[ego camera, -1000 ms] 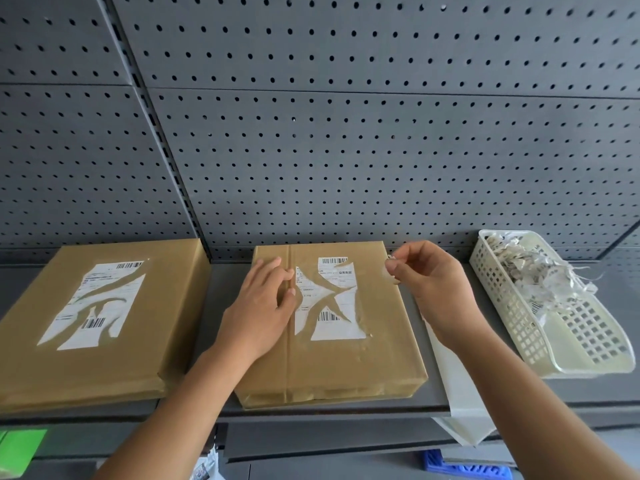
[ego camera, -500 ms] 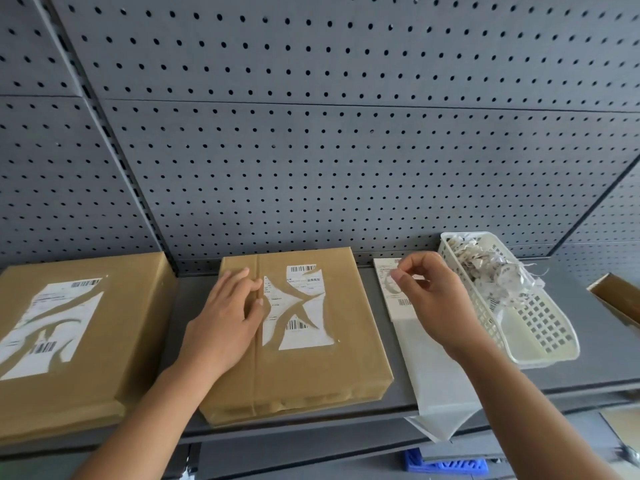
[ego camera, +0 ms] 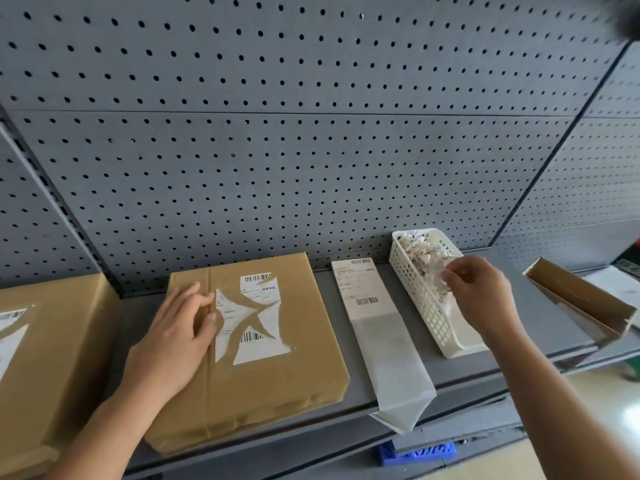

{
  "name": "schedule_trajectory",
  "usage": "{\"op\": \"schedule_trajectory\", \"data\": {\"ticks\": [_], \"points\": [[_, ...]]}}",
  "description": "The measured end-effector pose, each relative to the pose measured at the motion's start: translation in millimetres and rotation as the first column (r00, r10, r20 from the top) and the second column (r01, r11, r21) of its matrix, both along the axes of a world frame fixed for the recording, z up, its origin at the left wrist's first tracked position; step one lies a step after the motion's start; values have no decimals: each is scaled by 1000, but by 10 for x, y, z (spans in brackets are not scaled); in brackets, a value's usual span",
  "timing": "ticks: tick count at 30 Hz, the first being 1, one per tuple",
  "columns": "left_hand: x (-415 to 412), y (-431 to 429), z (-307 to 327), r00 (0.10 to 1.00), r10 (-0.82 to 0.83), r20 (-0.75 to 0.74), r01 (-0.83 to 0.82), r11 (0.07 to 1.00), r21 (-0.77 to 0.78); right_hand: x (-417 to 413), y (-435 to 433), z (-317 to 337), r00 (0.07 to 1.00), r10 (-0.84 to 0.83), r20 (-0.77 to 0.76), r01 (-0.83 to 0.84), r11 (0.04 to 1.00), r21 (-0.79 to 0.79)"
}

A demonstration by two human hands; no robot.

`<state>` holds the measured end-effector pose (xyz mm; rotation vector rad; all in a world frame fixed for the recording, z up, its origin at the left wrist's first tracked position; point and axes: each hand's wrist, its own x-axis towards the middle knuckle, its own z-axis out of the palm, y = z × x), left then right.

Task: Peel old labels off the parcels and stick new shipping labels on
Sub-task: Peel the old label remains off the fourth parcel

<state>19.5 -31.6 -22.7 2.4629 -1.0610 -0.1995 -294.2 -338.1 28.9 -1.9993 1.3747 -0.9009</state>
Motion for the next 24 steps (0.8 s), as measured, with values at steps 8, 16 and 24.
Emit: {"op": "schedule_trajectory", "data": {"ticks": [8,16,24], "points": [[-14,-8,2,1000,-17,1,17,1000,-20,-136,-376,25,974,-119,-195,102,990,-96],[-32,-12,21,1000,-1,-23,0,999,-40,-30,-480,-84,940,-137,-313,82,980,-183],[-50,-5,40,1000,8,-21,-9,999,-41,3,-407,-218,950,-128,-283,67,974,-217]]}}
